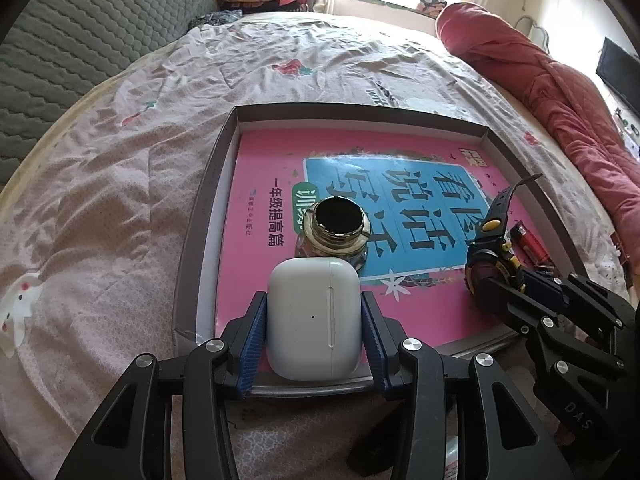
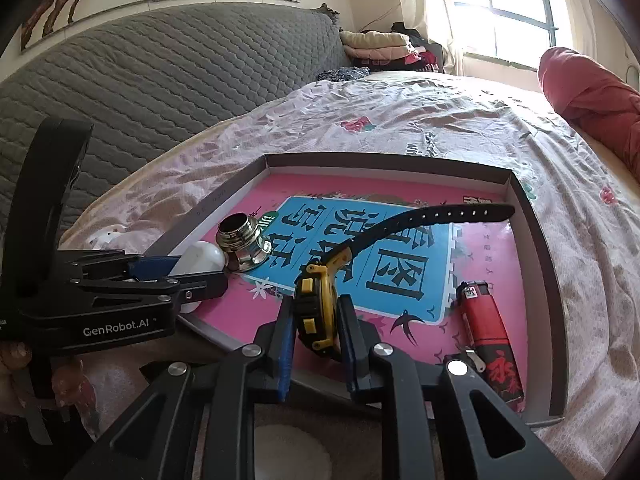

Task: Organize rigid objects
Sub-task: 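Lower the earbud case into the tray with the left gripper while the right lowers the yellow watch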

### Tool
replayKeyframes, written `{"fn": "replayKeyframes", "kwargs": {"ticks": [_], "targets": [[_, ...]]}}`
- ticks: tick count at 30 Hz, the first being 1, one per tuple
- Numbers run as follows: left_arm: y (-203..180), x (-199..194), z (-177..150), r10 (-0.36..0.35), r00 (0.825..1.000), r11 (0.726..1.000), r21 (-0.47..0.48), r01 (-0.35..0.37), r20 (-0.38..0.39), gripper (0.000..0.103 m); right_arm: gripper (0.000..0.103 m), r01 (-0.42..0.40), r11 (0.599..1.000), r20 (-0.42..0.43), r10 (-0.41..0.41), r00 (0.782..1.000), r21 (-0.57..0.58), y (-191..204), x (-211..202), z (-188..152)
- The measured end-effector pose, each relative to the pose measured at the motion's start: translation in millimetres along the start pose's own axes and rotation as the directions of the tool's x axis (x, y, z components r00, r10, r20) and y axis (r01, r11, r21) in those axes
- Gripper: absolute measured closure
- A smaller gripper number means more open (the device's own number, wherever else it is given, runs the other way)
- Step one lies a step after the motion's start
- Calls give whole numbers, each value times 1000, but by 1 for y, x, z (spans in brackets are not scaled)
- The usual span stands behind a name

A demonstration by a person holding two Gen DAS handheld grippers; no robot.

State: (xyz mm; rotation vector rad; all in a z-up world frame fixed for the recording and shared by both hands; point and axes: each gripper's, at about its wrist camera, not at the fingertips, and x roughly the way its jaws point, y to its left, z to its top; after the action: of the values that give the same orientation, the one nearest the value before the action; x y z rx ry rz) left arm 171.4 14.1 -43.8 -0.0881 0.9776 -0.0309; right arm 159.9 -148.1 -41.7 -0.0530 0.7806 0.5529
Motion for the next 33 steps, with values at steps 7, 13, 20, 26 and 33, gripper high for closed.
{"fn": "replayKeyframes", "kwargs": {"ticks": [7, 13, 20, 26, 33], "targets": [[-1, 0, 0, -3, 1000, 1000, 2, 3, -19, 57, 81, -9, 1000, -5, 9, 1000, 15, -2, 0, -1], [-1, 0, 1, 2, 1000, 1000, 6, -2, -20, 57, 79, -2, 1000, -3, 2, 1000, 16, -4, -1, -1], [-2, -4, -1, 21, 999, 1000, 20, -21, -25, 56, 78, -3, 1000, -6, 3, 1000, 17, -5, -1, -1], [-2, -7, -2, 29, 999, 999, 18, -29, -23, 56, 77, -8, 1000, -7, 8, 1000, 16, -5, -4, -1], [-3, -11, -3, 37, 999, 999, 2, -37, -23, 56, 61, -9, 1000, 1, 9, 1000, 10, -3, -7, -2]]}}
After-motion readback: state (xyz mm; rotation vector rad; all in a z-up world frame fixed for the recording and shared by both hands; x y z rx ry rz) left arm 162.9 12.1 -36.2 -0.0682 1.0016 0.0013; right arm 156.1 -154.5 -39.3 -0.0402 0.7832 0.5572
